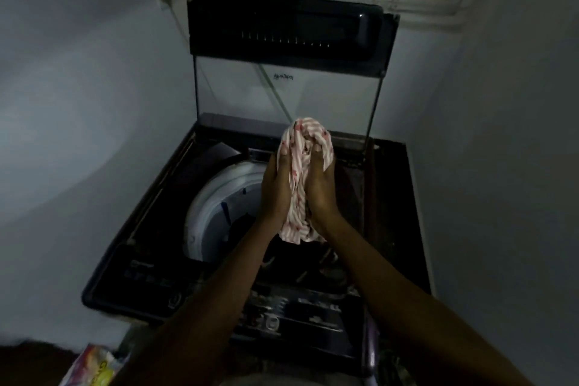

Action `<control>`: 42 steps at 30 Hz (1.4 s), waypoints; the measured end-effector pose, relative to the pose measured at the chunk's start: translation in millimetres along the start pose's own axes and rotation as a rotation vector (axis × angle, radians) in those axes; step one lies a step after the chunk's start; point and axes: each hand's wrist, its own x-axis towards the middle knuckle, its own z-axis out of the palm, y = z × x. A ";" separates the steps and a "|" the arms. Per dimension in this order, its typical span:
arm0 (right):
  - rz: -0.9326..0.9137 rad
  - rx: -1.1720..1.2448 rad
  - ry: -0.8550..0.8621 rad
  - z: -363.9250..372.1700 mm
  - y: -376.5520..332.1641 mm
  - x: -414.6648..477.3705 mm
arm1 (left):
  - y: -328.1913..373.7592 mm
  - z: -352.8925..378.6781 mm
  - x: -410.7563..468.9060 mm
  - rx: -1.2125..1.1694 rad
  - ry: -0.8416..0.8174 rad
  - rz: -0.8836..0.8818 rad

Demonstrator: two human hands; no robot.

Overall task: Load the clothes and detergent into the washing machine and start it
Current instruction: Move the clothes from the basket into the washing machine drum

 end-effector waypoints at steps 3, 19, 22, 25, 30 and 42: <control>0.064 -0.026 0.053 20.3 18.3 -4.6 | -12.4 -23.1 17.1 0.048 -0.054 -0.077; 0.103 -0.933 0.125 -35.9 62.9 -5.5 | -51.3 -83.0 52.1 1.047 -0.447 0.153; -0.008 -1.042 0.138 -57.1 54.9 -12.0 | -51.2 -71.1 38.5 0.988 -0.472 0.281; -0.081 -1.096 0.175 -82.6 45.7 -19.9 | -48.4 -51.8 19.3 0.990 -0.480 0.377; -0.152 -1.088 0.221 -137.8 30.1 -43.5 | -52.7 -8.3 -28.5 0.984 -0.512 0.464; -0.249 -1.286 0.124 -351.1 10.0 -150.9 | -102.7 110.4 -215.1 0.938 -0.605 0.533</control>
